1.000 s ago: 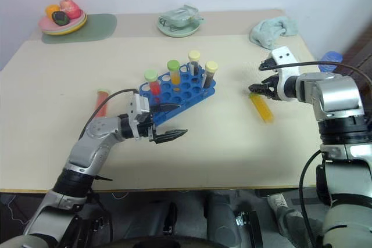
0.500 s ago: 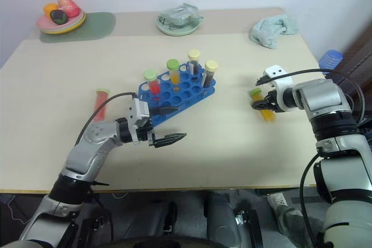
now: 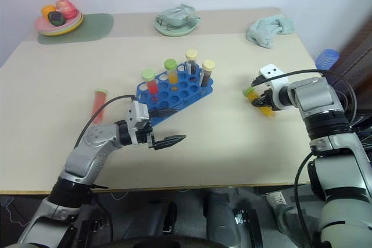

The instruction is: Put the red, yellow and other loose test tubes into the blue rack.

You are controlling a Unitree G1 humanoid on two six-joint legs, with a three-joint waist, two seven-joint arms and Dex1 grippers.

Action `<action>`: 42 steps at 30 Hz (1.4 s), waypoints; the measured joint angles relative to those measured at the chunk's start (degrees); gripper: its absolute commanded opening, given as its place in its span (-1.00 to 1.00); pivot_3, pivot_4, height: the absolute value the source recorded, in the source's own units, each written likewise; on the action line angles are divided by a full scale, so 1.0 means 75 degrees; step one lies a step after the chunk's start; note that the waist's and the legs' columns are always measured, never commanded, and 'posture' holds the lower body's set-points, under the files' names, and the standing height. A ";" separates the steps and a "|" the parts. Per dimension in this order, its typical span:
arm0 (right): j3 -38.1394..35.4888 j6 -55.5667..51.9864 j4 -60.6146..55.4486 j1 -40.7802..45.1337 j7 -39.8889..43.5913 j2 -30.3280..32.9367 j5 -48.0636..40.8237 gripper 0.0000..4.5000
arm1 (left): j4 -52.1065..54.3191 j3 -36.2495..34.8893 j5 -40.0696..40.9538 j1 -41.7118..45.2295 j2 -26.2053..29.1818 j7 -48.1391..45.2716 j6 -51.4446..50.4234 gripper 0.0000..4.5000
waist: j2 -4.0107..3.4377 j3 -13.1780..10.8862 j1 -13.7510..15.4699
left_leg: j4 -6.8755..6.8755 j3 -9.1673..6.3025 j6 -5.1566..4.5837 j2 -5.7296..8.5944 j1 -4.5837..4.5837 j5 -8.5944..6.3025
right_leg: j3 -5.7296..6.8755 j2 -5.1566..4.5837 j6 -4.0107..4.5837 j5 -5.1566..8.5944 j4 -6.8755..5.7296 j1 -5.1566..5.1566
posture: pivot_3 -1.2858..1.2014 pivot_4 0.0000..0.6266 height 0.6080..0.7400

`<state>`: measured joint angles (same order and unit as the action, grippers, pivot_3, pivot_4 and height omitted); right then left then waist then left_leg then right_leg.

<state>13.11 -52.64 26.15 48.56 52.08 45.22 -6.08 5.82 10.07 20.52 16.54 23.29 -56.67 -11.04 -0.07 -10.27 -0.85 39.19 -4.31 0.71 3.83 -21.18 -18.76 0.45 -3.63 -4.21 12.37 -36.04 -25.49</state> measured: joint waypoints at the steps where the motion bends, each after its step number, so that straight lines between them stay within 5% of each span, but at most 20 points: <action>1: -0.0272 -0.0054 -0.0464 -0.0237 0.0057 -0.0041 -0.0244 -0.64 | 0.0005 -0.0002 0.0010 -0.0004 -0.0004 0.0001 -0.0004 1.00 | 0.0000 0.0000 0.0027 | -0.0001 -0.0004 0.0002 -0.0001 -0.0009 0.0001 | 0.0000 0.0000 0.0000 0.0000 0.0001 -0.0006 | 0.03 -0.52 1.00; 7: -0.2587 0.0194 -0.4489 -0.1915 0.0442 -0.1485 -0.2858 -0.64 | 0.0001 -0.0079 0.0127 -0.0059 0.0027 0.0038 -0.0078 1.00 | 0.0002 0.0001 0.0064 | 0.0002 -0.0009 0.0004 -0.0001 -0.0026 0.0002 | 0.0002 0.0001 -0.0003 0.0000 0.0007 -0.0017 | 0.03 -0.52 1.00; 12: -0.2734 0.1777 -0.5361 -0.2756 -0.0273 -0.3184 -0.3204 -0.64 | 0.0065 -0.0424 0.0364 -0.0435 0.0319 0.0009 -0.0173 1.00 | 0.0002 0.0001 0.0030 | 0.0004 -0.0011 -0.0010 0.0004 -0.0014 -0.0006 | 0.0000 -0.0002 -0.0008 -0.0004 -0.0003 -0.0011 | 0.03 -0.52 1.00; 19: -0.1984 0.5598 -0.3144 -0.2437 -0.1333 -0.5172 -0.1787 -0.64 | 0.0201 -0.0869 0.0535 -0.0757 0.0646 -0.0054 -0.0286 1.00 | -0.0001 0.0000 -0.0031 | -0.0002 -0.0009 0.0027 0.0003 -0.0001 0.0015 | -0.0001 0.0007 -0.0005 -0.0005 -0.0016 -0.0013 | 0.03 -0.52 1.00; 26: -0.2153 0.8594 -0.0106 -0.1578 -0.1720 -0.6161 -0.1455 -0.64 | 0.0730 -0.1299 0.0776 -0.1441 0.0865 0.0169 -0.0494 1.00 | -0.0002 -0.0001 -0.0010 | -0.0003 -0.0012 0.0027 0.0005 -0.0005 0.0015 | -0.0003 0.0006 -0.0005 -0.0004 -0.0012 -0.0014 | 0.03 -0.52 1.00; 34: -0.2446 1.0171 0.2152 -0.1064 -0.1570 -0.6329 -0.1467 -0.64 | 0.1413 -0.1609 0.0969 -0.1903 0.0947 0.0606 -0.0750 1.00 | -0.0002 -0.0001 -0.0042 | -0.0004 -0.0012 0.0027 0.0003 0.0000 0.0015 | -0.0004 0.0007 -0.0004 -0.0004 -0.0017 -0.0014 | 0.03 -0.52 1.00; 42: -0.2566 1.0646 0.2810 -0.0879 -0.1267 -0.6490 -0.1489 -0.64 | 0.1654 -0.1803 0.1035 -0.2004 0.1083 0.0787 -0.0889 1.00 | -0.0004 0.0000 -0.0051 | -0.0004 -0.0012 0.0028 0.0002 0.0003 0.0016 | -0.0005 0.0008 -0.0003 -0.0004 -0.0018 -0.0013 | 0.03 -0.52 1.00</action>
<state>-6.14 27.21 47.23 41.97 42.58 -3.46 -17.25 18.23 -3.45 28.29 1.52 31.41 -50.77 -17.70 -0.10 -10.26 -1.23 39.16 -4.39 0.92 3.84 -21.16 -18.65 0.42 -3.57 -4.23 12.34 -36.18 -25.58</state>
